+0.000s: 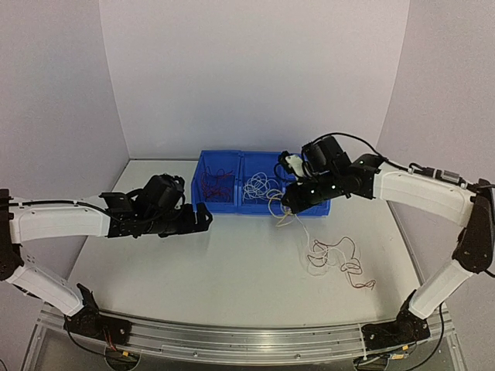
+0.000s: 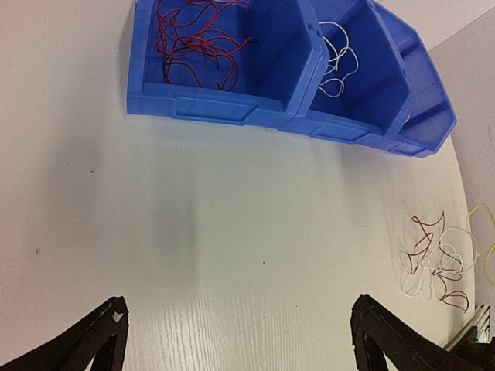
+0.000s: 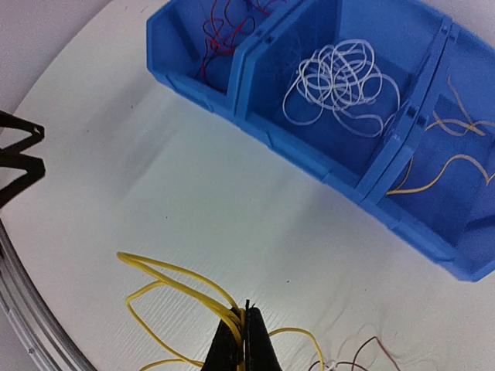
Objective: Untangle the cables
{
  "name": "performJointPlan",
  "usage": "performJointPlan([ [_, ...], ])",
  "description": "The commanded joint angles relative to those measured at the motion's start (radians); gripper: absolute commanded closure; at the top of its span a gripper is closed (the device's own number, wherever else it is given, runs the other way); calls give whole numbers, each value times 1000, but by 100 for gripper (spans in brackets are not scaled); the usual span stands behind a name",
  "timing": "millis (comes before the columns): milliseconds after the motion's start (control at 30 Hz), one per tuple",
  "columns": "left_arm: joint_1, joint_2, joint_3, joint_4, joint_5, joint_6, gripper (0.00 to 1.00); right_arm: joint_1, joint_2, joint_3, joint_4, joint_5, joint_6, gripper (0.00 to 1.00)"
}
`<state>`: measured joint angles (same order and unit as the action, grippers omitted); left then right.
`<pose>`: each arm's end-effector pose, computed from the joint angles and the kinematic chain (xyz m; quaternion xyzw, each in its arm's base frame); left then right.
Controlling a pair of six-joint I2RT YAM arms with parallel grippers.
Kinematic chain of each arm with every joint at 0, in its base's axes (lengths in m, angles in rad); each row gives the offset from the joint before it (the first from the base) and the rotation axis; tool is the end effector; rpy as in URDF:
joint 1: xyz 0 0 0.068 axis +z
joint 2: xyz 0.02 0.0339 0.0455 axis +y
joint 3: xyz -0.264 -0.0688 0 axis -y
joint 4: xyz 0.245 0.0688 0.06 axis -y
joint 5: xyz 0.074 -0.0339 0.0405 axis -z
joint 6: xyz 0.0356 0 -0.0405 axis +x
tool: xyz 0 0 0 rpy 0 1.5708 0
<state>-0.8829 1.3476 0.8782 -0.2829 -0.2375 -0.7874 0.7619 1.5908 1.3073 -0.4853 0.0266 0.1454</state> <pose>0.1884 -0.2160 0.2394 -0.0036 0.9122 -0.2200 0.3457 0.2583 0.2451 0.2903 -0.2744 0.8788 0.1600 0.3562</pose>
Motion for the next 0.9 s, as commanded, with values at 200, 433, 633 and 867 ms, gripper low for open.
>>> performJointPlan([
  [200, -4, -41, -23, 75, 18, -10, 0, -82, -4, 204, 12, 49, -74, 100],
  [433, -52, 81, -60, 444, 295, 158, 0, -82, -54, 202, 18, -119, 26, 100],
  [633, -159, 326, 15, 741, 338, 240, 0, -81, -68, 185, 51, -186, 180, 100],
  [867, -165, 493, 51, 978, 352, 261, 1, -81, -138, 159, 67, -291, 290, 100],
])
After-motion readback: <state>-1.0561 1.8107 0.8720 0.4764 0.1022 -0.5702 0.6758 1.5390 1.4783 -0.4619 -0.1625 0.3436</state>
